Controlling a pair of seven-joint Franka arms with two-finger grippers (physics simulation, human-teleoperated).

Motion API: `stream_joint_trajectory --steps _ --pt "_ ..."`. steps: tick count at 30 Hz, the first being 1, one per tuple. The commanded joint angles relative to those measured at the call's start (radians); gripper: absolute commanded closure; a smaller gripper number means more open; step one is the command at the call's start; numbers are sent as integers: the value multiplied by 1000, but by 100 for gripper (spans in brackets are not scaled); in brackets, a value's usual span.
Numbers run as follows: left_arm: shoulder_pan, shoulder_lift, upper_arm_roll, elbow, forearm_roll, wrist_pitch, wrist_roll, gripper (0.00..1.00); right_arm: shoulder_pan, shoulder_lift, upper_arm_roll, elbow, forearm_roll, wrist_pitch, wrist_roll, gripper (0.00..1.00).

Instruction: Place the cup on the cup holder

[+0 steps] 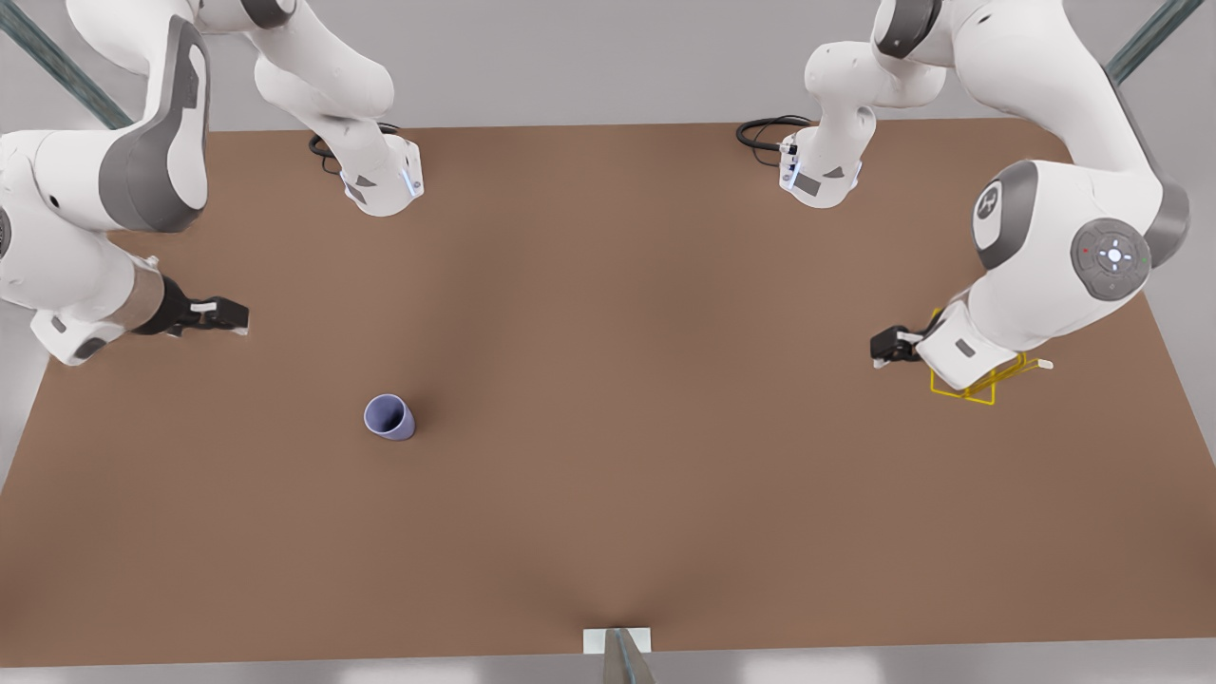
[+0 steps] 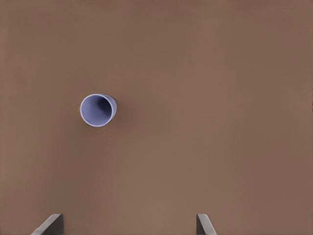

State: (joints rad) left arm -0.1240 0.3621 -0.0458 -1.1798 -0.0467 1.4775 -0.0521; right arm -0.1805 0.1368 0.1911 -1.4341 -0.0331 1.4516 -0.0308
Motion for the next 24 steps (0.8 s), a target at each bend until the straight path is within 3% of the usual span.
stream_joint_trajectory --steps 1,7,10,15,19,24 --pt "0 3 -2 2 -12 50 -37 0 12 -29 34 -22 21 273 -15 0" --pt "-26 17 -16 -6 42 38 -25 0 64 165 97 -19 35 326 -12 0" --pt "-19 106 -11 -3 51 12 -31 0 121 218 99 -19 7 342 -8 0" --pt "-22 115 -5 -11 51 10 -35 0 151 208 100 -106 4 332 103 0" --pt "-23 117 -5 -14 51 7 -77 0 159 233 100 -135 4 457 187 0" --pt "-25 117 -5 -17 51 -2 -77 0 180 248 100 -135 6 478 485 0"
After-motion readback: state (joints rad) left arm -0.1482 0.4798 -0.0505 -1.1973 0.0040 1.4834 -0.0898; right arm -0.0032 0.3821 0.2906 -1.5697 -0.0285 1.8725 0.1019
